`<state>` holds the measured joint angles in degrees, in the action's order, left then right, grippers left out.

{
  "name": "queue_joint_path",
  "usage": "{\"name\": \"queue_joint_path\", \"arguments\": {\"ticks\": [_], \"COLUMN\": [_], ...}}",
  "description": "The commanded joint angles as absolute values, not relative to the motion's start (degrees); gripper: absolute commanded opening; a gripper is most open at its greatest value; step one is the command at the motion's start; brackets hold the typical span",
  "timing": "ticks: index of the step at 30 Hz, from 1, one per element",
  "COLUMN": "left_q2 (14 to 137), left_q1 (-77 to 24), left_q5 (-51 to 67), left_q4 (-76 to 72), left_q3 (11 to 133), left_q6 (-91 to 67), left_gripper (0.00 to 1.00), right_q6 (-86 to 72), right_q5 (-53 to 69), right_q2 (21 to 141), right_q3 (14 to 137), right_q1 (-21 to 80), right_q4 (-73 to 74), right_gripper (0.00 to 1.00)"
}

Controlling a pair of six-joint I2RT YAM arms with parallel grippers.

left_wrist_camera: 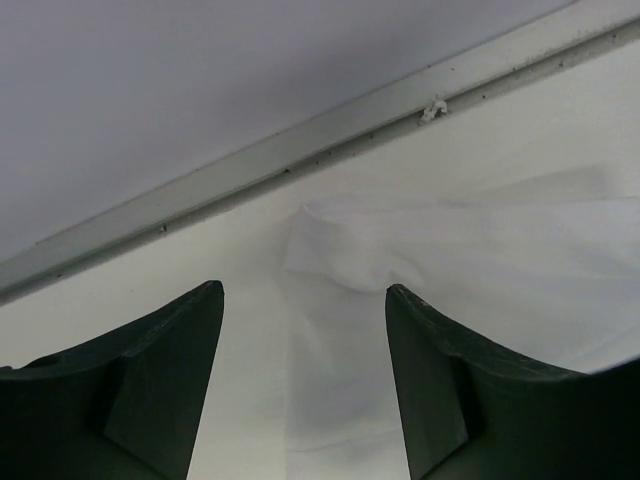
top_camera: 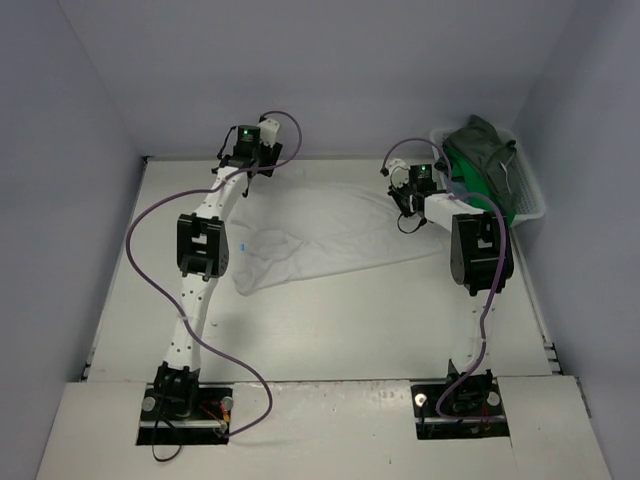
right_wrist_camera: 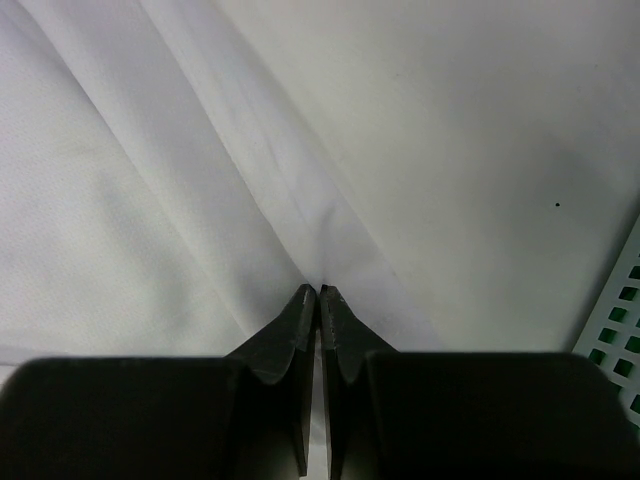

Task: Fold and stack the t-shirts
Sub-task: Fold the tshirt

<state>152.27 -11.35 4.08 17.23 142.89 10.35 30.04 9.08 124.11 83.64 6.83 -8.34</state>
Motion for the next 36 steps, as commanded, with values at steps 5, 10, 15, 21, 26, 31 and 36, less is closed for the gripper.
{"name": "queue_joint_path", "arguments": {"ticks": [5, 10, 15, 21, 26, 31, 36], "left_q2": [153.3, 156.8, 160.0, 161.5, 161.9, 161.6, 161.0], "left_q1": [-9.1, -8.2, -7.6, -7.1, -6.8, -6.8, -6.8], "left_q5": [8.3, 10.6, 12.7, 15.9, 19.8, 21.3, 21.1], "left_q4": [11.7, 11.3, 11.7, 12.2, 12.8, 13.2, 14.1], "left_q3": [150.2, 153.6, 157.7, 158.8, 159.6, 159.5, 158.6], "left_q6": [6.3, 4.1, 1.7, -0.6, -2.2, -2.7, -1.9], "left_gripper": [0.61, 0.61, 0.62, 0.62, 0.45, 0.17, 0.17], "right_q6": [29.7, 29.9, 29.5, 29.1, 29.0, 29.3, 29.2], "right_q5": [10.5, 10.5, 10.5, 10.4, 10.5, 10.3, 10.5], "right_q2": [122.3, 122.5, 122.9, 123.5, 123.1, 122.6, 122.2], "right_q3": [81.7, 81.3, 81.3, 81.5, 80.9, 80.4, 79.7], "right_q1": [7.0, 6.9, 6.9, 6.8, 6.7, 6.8, 6.8], "right_q4": [-7.2, -7.3, -7.3, -7.5, -7.3, -7.3, -7.3], "right_gripper": [0.02, 0.02, 0.02, 0.02, 0.02, 0.01, 0.01]}}
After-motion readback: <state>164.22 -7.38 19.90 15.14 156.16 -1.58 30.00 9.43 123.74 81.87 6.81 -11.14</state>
